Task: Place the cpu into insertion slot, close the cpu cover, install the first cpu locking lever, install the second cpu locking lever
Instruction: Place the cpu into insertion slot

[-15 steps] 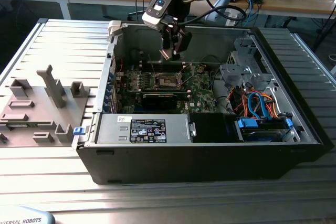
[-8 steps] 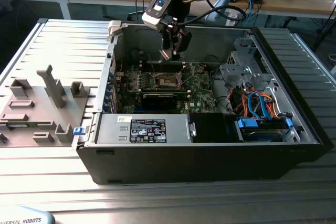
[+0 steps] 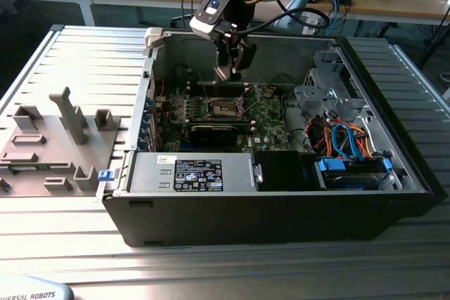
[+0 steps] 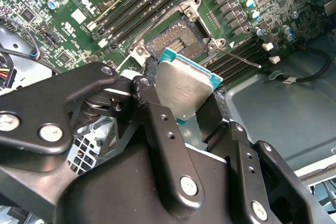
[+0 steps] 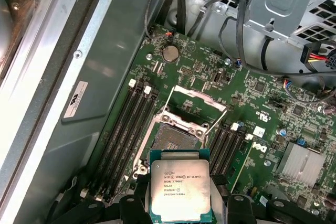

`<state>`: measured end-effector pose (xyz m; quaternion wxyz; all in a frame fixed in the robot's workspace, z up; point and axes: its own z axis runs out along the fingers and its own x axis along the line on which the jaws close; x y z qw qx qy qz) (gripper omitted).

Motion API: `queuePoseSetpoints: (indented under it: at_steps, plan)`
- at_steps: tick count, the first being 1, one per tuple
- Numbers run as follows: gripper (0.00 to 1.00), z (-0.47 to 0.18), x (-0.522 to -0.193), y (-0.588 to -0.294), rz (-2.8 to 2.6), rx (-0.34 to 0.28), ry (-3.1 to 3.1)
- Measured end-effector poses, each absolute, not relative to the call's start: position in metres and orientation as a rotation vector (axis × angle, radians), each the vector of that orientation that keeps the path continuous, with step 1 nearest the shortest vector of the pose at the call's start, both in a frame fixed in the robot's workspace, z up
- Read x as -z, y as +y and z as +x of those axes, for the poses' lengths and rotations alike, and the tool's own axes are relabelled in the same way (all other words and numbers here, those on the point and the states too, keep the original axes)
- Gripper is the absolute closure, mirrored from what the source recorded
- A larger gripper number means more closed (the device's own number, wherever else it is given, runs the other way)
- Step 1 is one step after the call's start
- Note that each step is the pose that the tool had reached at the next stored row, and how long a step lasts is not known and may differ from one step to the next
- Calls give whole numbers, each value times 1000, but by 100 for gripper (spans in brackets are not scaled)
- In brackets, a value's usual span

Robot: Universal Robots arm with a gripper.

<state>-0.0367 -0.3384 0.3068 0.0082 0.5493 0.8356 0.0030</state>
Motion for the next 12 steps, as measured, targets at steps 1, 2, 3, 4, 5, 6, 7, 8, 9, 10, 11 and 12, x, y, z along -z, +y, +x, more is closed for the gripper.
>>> queuePoseSetpoints:
  at_steps: [1,2,3,4,5,6,7,8,9,10,11,12]
  plan:
    - [46,-37,-307,-338,1718,-9,2610]
    - [46,-37,-307,-338,1719,-9,2610]
    - [46,-37,-307,-338,1720,-9,2609]
    - [46,-37,-307,-338,1722,-9,2608]
    - [46,-37,-307,-338,1723,-9,2607]
    - [46,-37,-306,-338,1724,-9,2606]
    - [46,-37,-306,-338,1725,-9,2606]
    - [46,-37,-306,-338,1726,-9,2605]
    - [46,-37,-306,-338,1727,-9,2605]
    - [46,-37,-306,-338,1727,-9,2604]
    - [46,-37,-306,-338,1729,-9,2603]
    - [46,-37,-306,-338,1730,-9,2603]
